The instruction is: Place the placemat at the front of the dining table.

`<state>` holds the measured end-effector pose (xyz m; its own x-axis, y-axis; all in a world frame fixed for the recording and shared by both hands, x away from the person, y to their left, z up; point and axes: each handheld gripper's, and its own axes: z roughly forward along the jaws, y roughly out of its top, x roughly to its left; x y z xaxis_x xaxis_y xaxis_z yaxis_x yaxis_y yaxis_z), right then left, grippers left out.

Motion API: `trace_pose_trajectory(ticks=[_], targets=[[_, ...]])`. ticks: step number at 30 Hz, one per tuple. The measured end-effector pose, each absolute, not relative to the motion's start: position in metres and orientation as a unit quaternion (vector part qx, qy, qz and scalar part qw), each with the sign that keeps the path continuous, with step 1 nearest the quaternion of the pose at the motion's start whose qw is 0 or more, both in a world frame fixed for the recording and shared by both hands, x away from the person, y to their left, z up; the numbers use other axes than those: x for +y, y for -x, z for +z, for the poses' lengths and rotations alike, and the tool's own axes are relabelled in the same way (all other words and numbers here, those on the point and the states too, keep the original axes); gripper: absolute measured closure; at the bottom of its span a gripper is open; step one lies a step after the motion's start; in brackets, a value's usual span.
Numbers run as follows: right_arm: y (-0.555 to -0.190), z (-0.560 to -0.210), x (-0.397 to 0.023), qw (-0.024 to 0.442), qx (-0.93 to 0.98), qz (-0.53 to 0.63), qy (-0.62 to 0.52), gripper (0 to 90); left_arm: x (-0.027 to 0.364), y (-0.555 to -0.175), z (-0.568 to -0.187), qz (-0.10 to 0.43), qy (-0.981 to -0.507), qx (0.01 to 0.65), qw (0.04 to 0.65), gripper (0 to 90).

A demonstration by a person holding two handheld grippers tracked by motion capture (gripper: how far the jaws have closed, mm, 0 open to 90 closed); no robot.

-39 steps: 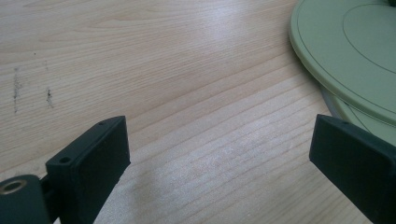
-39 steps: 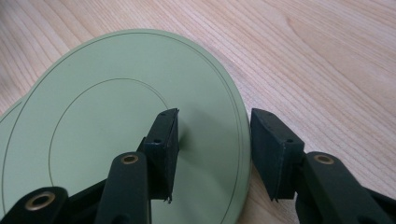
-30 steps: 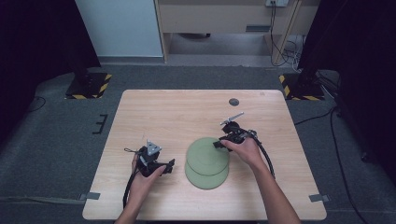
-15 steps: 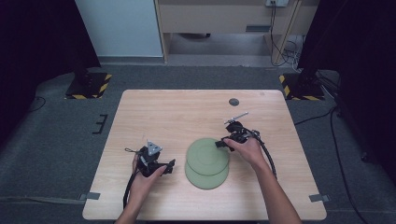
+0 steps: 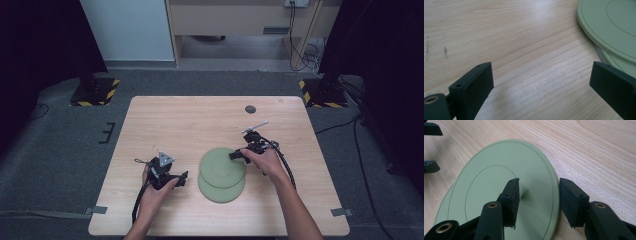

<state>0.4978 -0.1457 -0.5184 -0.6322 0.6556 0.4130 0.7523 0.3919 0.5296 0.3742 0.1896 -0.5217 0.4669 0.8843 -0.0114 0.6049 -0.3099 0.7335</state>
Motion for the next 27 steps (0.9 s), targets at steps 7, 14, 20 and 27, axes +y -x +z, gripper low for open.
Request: trace_pose_trajectory(ticks=[7,14,20,27], targets=[[-0.496,-0.514,-0.147,0.061,-0.833,-0.354,0.420,55.6,0.191,-0.375,-0.522,0.202,-0.782,0.477,0.347,4.4],[-0.490,-0.497,-0.152,0.039,-0.832,-0.379,0.404,67.2,0.190,-0.375,-0.521,0.203,-0.782,0.476,0.347,4.5],[-0.487,-0.491,-0.152,0.033,-0.833,-0.384,0.397,74.4,0.189,-0.375,-0.522,0.203,-0.782,0.476,0.347,4.5],[-0.485,-0.490,-0.150,0.030,-0.837,-0.384,0.388,81.9,0.188,-0.375,-0.522,0.203,-0.783,0.475,0.346,4.5]])
